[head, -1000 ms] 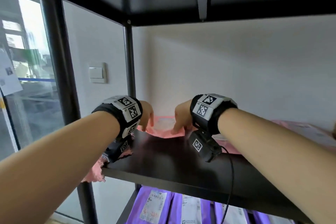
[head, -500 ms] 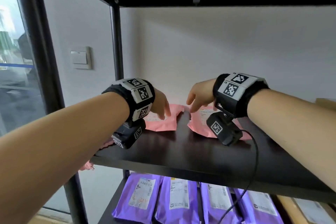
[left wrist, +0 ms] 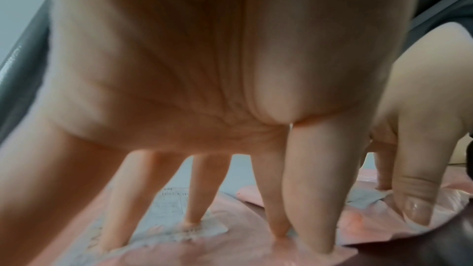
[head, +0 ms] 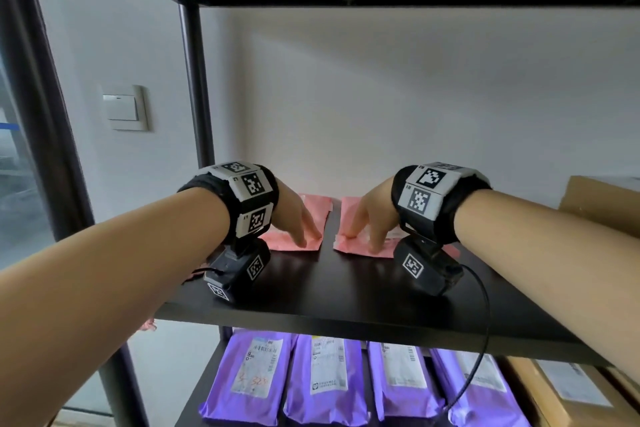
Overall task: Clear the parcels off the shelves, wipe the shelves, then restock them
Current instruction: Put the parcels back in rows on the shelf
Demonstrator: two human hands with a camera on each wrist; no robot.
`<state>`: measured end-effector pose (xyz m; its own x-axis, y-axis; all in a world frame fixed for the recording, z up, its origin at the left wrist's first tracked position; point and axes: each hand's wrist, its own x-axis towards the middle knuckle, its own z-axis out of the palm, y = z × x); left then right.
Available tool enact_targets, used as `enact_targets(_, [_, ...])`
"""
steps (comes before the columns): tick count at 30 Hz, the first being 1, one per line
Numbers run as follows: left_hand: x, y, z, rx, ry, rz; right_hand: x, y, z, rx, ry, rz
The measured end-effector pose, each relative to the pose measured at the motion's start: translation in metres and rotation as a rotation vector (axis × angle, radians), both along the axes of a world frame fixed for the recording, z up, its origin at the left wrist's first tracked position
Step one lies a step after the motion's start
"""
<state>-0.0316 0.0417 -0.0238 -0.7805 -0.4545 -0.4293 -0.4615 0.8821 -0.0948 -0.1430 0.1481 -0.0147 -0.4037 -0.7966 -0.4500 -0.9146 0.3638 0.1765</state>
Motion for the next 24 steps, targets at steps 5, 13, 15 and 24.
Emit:
enact_targets(5, [0.004,0.002,-0.002,0.019,0.002,0.002,0.005,0.006,-0.006,-0.014,0.006,0.023])
enact_targets(13, [0.01,0.0,0.01,0.062,0.081,0.049,0.008,0.021,0.011,-0.155,-0.116,-0.032])
enact_targets(15, [0.012,0.0,0.008,0.061,0.075,0.055,0.01,0.023,0.008,-0.111,-0.097,-0.038])
enact_targets(24, [0.016,0.012,0.008,0.002,0.158,0.05,0.019,0.03,0.001,-0.135,-0.056,-0.039])
